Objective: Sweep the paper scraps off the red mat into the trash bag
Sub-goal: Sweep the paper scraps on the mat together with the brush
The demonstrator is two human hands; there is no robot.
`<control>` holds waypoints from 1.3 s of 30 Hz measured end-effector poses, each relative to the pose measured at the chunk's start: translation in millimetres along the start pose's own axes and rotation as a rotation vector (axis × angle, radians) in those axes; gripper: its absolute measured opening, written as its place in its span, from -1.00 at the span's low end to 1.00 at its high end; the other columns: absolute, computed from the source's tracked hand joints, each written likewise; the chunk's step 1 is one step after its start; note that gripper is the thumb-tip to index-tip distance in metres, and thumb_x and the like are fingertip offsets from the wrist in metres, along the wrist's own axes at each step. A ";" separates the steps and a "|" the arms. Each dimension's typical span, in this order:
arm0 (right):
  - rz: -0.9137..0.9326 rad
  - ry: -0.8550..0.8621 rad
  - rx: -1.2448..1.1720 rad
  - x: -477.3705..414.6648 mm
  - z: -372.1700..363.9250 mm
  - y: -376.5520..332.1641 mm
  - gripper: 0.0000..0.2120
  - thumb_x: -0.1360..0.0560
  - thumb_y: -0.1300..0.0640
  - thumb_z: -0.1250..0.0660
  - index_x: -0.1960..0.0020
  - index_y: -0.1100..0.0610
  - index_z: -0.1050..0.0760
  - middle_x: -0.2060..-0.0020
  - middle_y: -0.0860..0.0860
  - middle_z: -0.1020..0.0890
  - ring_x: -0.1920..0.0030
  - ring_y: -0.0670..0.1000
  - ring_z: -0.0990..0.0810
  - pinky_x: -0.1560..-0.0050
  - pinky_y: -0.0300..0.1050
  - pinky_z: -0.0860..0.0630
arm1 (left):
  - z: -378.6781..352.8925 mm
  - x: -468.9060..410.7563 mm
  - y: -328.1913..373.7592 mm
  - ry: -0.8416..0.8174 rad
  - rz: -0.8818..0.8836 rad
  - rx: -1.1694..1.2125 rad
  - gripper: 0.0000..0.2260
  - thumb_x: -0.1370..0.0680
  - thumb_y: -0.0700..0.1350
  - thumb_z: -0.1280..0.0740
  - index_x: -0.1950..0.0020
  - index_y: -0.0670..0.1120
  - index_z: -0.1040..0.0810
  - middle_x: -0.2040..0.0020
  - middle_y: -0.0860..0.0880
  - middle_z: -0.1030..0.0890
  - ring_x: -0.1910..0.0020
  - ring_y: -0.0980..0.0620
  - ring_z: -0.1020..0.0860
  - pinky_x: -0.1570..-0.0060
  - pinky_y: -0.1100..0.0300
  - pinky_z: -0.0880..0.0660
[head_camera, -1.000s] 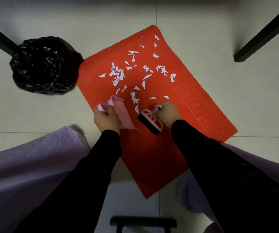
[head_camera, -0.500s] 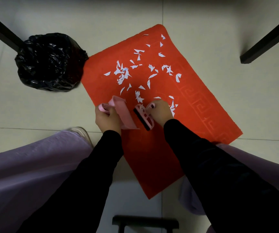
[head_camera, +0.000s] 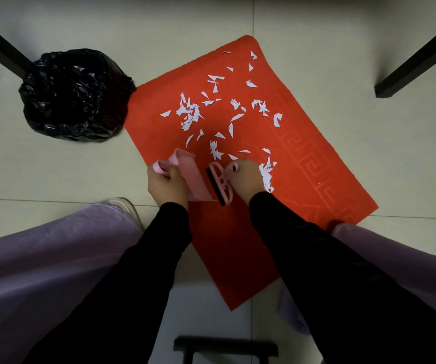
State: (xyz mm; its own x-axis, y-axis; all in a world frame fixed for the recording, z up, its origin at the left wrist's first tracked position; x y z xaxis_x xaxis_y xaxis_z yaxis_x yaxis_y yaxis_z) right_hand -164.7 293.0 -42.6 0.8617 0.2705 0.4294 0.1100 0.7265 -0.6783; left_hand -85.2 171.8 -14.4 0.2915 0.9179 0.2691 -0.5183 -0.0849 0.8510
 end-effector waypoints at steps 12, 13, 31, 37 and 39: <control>0.037 0.033 0.008 -2.7 6.2 -1.6 -0.80 -0.48 0.30 -0.21 0.22 0.39 -0.54 0.26 0.22 -0.61 0.29 0.12 -0.53 0.27 -0.06 -0.42 | 1.1 0.9 6.8 -0.010 -0.018 -0.008 -0.83 -0.62 -0.14 -0.10 0.04 -0.16 -0.45 0.37 0.09 -0.38 0.40 0.21 -0.35 0.44 0.60 -0.30; 0.036 0.011 -0.003 -1.8 3.4 -0.2 -0.81 -0.48 0.30 -0.22 0.19 0.39 -0.55 0.23 0.22 -0.63 0.25 0.15 -0.56 0.23 -0.05 -0.45 | 1.2 -0.2 6.7 -0.009 -0.019 -0.009 -0.82 -0.62 -0.14 -0.10 0.03 -0.18 -0.46 0.37 0.09 -0.38 0.40 0.21 -0.35 0.45 0.60 -0.30; 0.110 0.036 -0.017 -30.0 -16.6 -30.4 -0.76 -0.48 0.27 -0.22 0.35 0.28 -0.48 0.45 0.09 -0.50 0.44 0.04 -0.42 0.37 -0.08 -0.38 | 6.0 -25.6 9.1 0.039 -0.017 0.012 -0.85 -0.61 -0.15 -0.11 0.09 -0.15 -0.42 0.37 0.08 -0.40 0.40 0.19 -0.37 0.43 0.52 -0.32; 0.021 0.086 -0.080 -34.8 -8.0 -22.3 -0.76 -0.51 0.25 -0.21 0.16 0.41 -0.55 0.23 0.29 -0.62 0.30 0.14 -0.52 0.22 0.07 -0.51 | 4.7 -31.9 8.1 0.045 -0.023 0.023 -0.80 -0.61 -0.14 -0.11 0.05 -0.22 -0.46 0.37 0.07 -0.39 0.39 0.12 -0.37 0.42 0.44 -0.32; 0.002 0.125 -0.073 -34.8 -3.4 -18.0 -0.69 -0.53 0.23 -0.19 0.31 0.38 -0.47 0.37 0.27 -0.54 0.40 0.08 -0.42 0.34 0.06 -0.38 | 2.9 -30.4 8.5 0.040 -0.021 0.027 -0.79 -0.61 -0.15 -0.12 0.02 -0.25 -0.47 0.37 0.08 -0.39 0.41 0.17 -0.37 0.43 0.50 -0.32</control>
State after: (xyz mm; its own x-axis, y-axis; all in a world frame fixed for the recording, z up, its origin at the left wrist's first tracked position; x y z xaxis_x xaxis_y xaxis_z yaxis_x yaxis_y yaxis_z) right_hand -194.9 268.4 -47.4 0.9165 0.1881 0.3532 0.1395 0.6772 -0.7225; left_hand -96.1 142.1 -14.1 0.2693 0.9344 0.2332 -0.4907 -0.0753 0.8681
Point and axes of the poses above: each hand's wrist, its own x-axis away from the middle knuckle, its own z-axis out of the back of the hand, y = z × x, the point moved 1 cm from there along -x, towards the middle knuckle
